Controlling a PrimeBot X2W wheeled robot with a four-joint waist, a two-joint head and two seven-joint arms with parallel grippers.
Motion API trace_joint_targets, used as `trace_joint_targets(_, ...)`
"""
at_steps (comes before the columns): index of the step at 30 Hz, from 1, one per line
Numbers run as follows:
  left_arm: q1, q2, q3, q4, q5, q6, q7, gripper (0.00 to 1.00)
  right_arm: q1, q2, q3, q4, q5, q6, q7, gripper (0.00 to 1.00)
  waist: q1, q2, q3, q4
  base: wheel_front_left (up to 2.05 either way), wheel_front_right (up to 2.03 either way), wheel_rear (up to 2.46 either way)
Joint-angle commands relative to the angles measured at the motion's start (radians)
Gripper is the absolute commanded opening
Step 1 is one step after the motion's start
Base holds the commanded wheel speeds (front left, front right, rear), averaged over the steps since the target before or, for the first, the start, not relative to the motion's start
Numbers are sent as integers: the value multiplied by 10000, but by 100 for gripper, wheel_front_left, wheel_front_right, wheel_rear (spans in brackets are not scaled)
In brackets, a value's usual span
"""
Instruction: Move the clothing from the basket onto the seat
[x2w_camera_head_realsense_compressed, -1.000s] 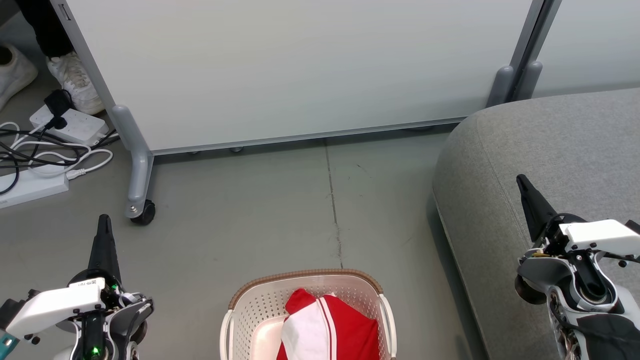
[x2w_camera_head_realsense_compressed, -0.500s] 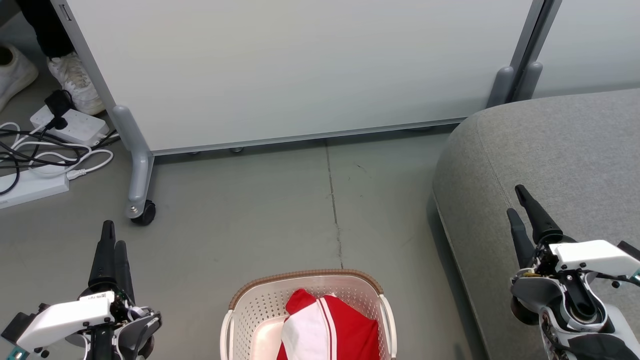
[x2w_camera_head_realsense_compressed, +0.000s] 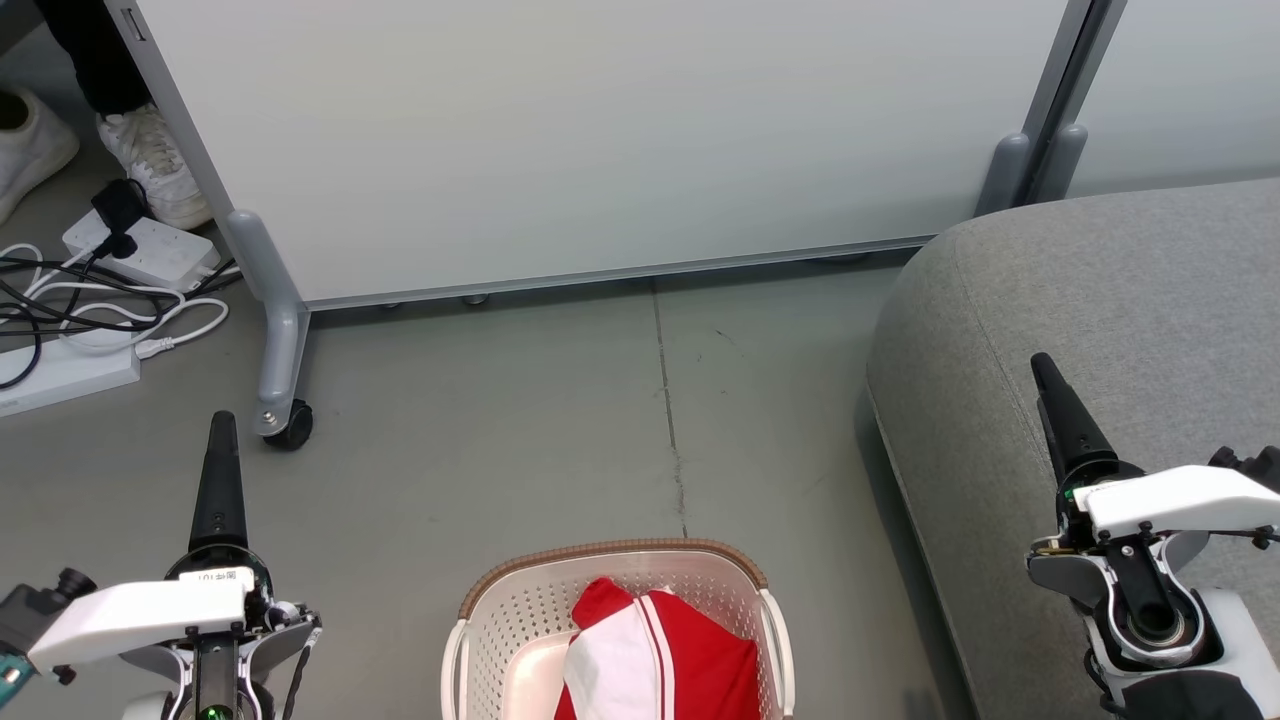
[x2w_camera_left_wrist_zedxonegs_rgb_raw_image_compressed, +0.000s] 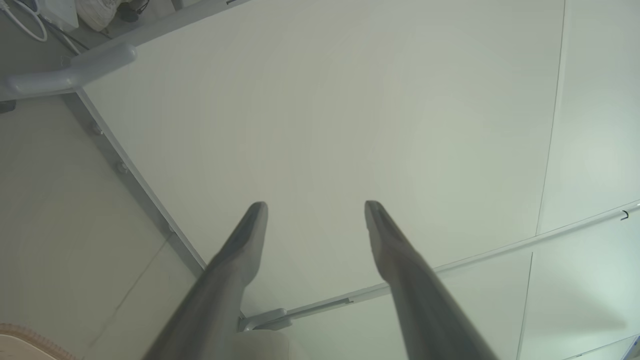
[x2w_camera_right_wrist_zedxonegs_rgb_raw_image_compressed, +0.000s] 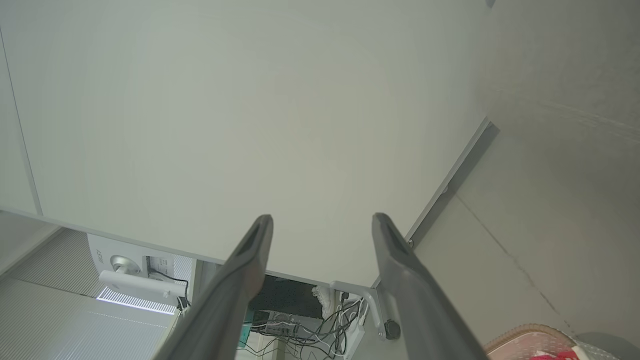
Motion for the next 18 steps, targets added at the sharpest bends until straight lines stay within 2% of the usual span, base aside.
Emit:
trace_joint_targets(1, -308, 152, -5, -308, 519, -8, -69, 100, -108, -139, 28, -339, -616, 38, -159, 100, 0, 0, 2, 2, 0, 0, 0)
trace_joint_targets(9, -319, 335, -249, -759, 2727, 34, -291, 100, 61, -124, 42, -1003, -2699, 41, -559, 100, 0, 0, 21, 0, 0, 0, 0)
trace_joint_targets(18, -167, 639, -650, -1091, 5034, 283, -519, 100, 224, -153, 309, -1539, -4733, 45, -969, 100, 0, 0, -7, -10, 0, 0, 0)
